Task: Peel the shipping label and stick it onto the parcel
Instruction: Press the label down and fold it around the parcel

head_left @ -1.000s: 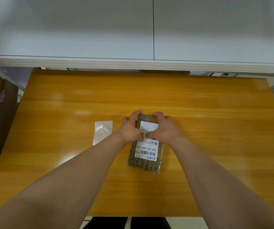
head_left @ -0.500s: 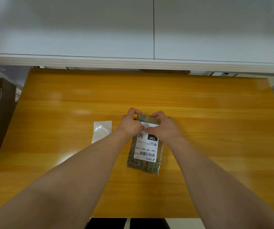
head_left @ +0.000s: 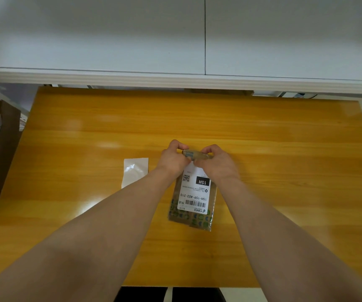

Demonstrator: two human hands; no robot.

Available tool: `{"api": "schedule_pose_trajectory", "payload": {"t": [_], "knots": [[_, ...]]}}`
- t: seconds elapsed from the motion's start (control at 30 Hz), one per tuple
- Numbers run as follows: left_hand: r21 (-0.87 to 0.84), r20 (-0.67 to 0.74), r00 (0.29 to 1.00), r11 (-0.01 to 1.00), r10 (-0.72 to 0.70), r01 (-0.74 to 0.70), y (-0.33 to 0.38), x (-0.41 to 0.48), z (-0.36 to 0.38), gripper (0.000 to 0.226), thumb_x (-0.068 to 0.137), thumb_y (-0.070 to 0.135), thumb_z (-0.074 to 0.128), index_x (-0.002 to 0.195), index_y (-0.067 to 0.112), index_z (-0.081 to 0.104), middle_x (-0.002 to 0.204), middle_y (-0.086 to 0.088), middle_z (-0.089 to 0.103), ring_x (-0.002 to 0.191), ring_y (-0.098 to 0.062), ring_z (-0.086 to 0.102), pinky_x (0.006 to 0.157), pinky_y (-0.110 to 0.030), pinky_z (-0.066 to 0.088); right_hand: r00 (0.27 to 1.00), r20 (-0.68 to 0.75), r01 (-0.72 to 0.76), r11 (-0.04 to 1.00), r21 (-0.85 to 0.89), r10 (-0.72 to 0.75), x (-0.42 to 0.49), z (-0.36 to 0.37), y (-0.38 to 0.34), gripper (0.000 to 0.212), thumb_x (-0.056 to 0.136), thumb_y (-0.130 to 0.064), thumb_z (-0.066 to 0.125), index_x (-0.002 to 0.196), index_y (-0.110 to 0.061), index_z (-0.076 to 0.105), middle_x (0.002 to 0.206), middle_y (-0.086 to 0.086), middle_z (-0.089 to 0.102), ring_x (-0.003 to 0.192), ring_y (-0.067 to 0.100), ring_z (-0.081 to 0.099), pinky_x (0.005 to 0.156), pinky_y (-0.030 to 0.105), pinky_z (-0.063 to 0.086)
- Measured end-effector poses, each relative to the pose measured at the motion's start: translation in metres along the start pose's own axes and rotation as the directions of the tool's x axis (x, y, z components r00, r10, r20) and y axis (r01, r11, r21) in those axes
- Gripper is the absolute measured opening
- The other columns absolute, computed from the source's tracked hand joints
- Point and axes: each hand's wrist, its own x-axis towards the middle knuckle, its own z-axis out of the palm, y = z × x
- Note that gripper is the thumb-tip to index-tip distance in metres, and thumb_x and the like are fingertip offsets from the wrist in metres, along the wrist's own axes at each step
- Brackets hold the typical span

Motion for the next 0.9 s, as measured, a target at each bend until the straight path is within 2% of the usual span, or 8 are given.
{"api": "schedule_pose_trajectory", "payload": {"t": [0.13, 0.23, 0.33, 0.47, 0.57, 0.73, 0.9], "knots": [[-0.047, 0.050, 0.999, 0.999, -0.013, 0.015, 0.000, -0.004, -0.003, 0.030, 0.091, 0.009, 0.063, 0.115, 0.020, 0.050, 0.112, -0.017, 0.064, 0.080, -0.023, 0.062, 0.064, -0.030, 0.050, 0.999, 0.032, 0.020, 0.999, 0.040, -0.021, 0.000, -0.003, 0.002, 0.029, 0.077, -0.038, 0.071, 0.101, -0.036, 0.055, 0.103, 0.003, 0.066, 0.077, 0.019, 0.067, 0.063, 0.033, 0.052], [-0.032, 0.160, 0.986, 0.999, -0.038, 0.044, -0.001, -0.007, -0.007, 0.056, 0.080, 0.014, 0.075, 0.124, 0.026, 0.044, 0.119, -0.011, 0.057, 0.094, -0.026, 0.064, 0.067, -0.031, 0.051, 0.996, 0.079, 0.036, 0.994, 0.106, -0.044, -0.003, -0.010, 0.006, 0.036, 0.081, -0.030, 0.074, 0.112, -0.031, 0.056, 0.108, 0.004, 0.066, 0.086, 0.021, 0.068, 0.074, 0.038, 0.057], [0.074, 0.177, 0.983, 0.996, -0.052, 0.039, -0.004, -0.008, -0.007, 0.081, 0.057, 0.015, 0.078, 0.123, 0.039, 0.039, 0.127, -0.010, 0.047, 0.107, -0.033, 0.058, 0.082, -0.043, 0.058, 0.982, 0.174, 0.041, 0.989, 0.143, -0.066, -0.005, -0.017, 0.012, 0.061, 0.079, -0.013, 0.076, 0.132, -0.028, 0.051, 0.122, 0.006, 0.062, 0.098, 0.025, 0.067, 0.084, 0.041, 0.058], [0.224, 0.123, 0.992, 0.975, -0.021, -0.007, -0.006, -0.012, -0.001, 0.094, 0.047, 0.019, 0.078, 0.127, 0.043, 0.033, 0.124, -0.007, 0.040, 0.114, -0.037, 0.049, 0.092, -0.053, 0.053, 0.966, 0.237, 0.106, 0.994, 0.007, -0.104, -0.008, -0.021, 0.015, 0.094, 0.063, -0.013, 0.085, 0.143, -0.034, 0.041, 0.133, 0.009, 0.050, 0.110, 0.028, 0.060, 0.089, 0.043, 0.057], [0.275, 0.097, 0.995, 0.961, -0.011, -0.016, -0.005, -0.014, 0.001, 0.095, 0.049, 0.016, 0.079, 0.128, 0.039, 0.032, 0.123, -0.007, 0.038, 0.117, -0.038, 0.045, 0.095, -0.053, 0.050, 0.969, 0.206, 0.151, 0.986, -0.074, -0.133, -0.014, -0.020, 0.013, 0.094, 0.066, -0.008, 0.083, 0.145, -0.032, 0.038, 0.131, 0.010, 0.042, 0.111, 0.027, 0.054, 0.083, 0.035, 0.053], [0.259, 0.053, 0.999, 0.966, -0.009, -0.005, -0.001, -0.016, 0.003, 0.086, 0.049, 0.017, 0.077, 0.121, 0.037, 0.036, 0.122, -0.008, 0.040, 0.114, -0.039, 0.049, 0.092, -0.053, 0.052, 0.983, 0.122, 0.142, 0.989, -0.036, -0.136, -0.015, -0.014, 0.011, 0.084, 0.067, -0.004, 0.081, 0.139, -0.031, 0.045, 0.125, 0.011, 0.042, 0.097, 0.024, 0.055, 0.075, 0.031, 0.050], [0.195, 0.017, 1.000, 0.981, -0.010, 0.006, -0.003, -0.011, 0.005, 0.077, 0.050, 0.024, 0.080, 0.112, 0.040, 0.037, 0.122, -0.009, 0.044, 0.110, -0.037, 0.055, 0.089, -0.052, 0.055, 0.993, 0.082, 0.076, 0.996, 0.039, -0.079, -0.013, -0.009, 0.009, 0.078, 0.063, -0.005, 0.082, 0.129, -0.035, 0.052, 0.122, 0.009, 0.048, 0.098, 0.027, 0.063, 0.079, 0.039, 0.058]]}}
